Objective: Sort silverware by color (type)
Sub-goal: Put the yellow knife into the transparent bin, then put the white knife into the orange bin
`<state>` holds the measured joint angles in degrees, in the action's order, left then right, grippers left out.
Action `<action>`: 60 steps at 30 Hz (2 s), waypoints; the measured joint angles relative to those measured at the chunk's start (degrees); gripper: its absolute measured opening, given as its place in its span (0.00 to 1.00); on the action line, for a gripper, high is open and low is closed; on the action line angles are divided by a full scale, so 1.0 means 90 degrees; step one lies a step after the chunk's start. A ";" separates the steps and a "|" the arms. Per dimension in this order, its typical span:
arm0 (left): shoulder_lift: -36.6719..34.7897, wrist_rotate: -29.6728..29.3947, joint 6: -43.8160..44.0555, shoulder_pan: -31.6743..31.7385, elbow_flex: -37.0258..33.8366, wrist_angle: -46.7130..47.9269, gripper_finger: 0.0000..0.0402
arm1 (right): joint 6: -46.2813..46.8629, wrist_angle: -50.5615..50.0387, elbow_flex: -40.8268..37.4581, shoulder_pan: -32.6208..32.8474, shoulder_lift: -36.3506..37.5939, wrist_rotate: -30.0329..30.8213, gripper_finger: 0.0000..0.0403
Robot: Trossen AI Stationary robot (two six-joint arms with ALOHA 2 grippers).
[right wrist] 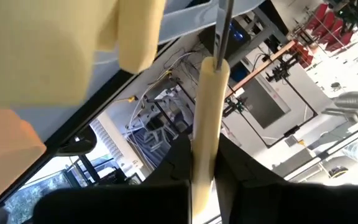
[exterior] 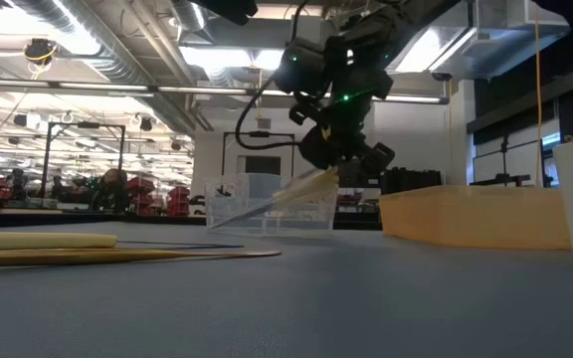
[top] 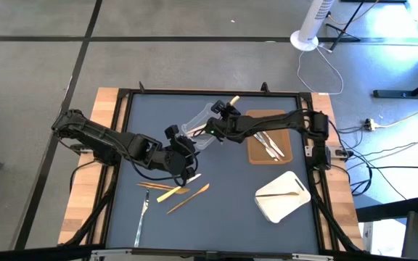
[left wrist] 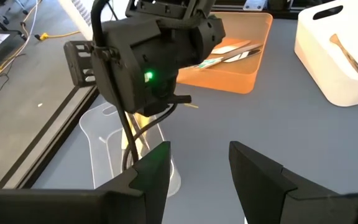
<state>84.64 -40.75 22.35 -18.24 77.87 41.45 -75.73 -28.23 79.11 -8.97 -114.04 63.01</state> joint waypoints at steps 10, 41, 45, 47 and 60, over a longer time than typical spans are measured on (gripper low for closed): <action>0.0000 0.0000 0.0000 0.0005 0.0000 0.0007 0.39 | -0.0141 0.0009 0.0000 0.0000 -0.0017 -0.0103 0.05; 0.0000 -0.0002 0.0000 0.0005 0.0000 0.0010 0.39 | -0.0118 0.0227 0.0000 -0.0002 -0.0024 -0.0454 0.35; 0.0000 0.0018 0.0000 0.0005 0.0000 0.0010 0.39 | 0.0047 0.0227 0.0002 -0.0002 -0.0014 -0.0027 0.35; 0.0000 0.0107 0.0000 0.0005 0.0000 0.0011 0.39 | 0.0216 0.0212 0.0002 -0.0002 0.0036 0.0006 0.35; 0.0000 0.0330 0.0002 0.0002 0.0000 0.0012 0.39 | 0.0880 -0.0022 0.0007 0.0000 0.0550 -0.0001 0.35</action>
<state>84.64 -37.78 22.37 -18.22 77.87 41.56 -67.81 -28.43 79.18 -8.97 -109.09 63.00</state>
